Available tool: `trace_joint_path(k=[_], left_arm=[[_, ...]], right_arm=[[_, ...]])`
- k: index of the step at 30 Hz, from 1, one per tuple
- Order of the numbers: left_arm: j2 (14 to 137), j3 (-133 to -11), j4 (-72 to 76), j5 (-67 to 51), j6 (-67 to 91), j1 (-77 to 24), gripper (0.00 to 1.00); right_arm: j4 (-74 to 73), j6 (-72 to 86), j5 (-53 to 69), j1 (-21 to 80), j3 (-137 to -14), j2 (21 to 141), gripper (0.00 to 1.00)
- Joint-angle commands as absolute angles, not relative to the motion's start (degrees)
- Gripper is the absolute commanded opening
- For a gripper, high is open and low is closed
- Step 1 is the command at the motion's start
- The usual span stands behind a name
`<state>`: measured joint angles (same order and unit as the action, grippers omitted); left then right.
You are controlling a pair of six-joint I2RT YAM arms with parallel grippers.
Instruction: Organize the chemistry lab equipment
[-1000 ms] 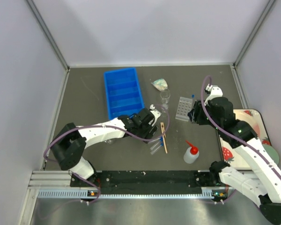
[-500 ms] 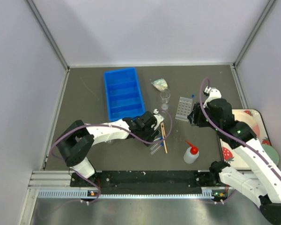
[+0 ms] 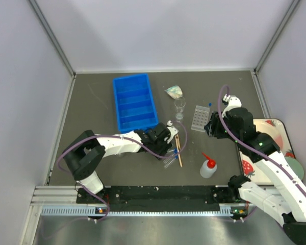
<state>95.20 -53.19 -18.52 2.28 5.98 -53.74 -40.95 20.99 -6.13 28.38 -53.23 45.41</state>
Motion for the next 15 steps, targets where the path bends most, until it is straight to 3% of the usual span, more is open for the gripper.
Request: trace_joint_path(k=[1,9,15], left_arm=[[97.29,-53.87,-16.08,0.97,5.19,-54.31,0.63],[100.72,-56.86,-15.91,0.35,3.6,-55.02,0.61],[102.39,-56.78,-15.47,-2.11,3.52,-55.72,0.52]], right_arm=[[-40.25,20.48,-5.98,29.0,-53.26,44.74,0.5],[-40.43,20.3,-6.33,28.92,-52.91,44.65,0.5],[-40.43,20.3,-6.68,29.0,-52.38,44.47,0.5]])
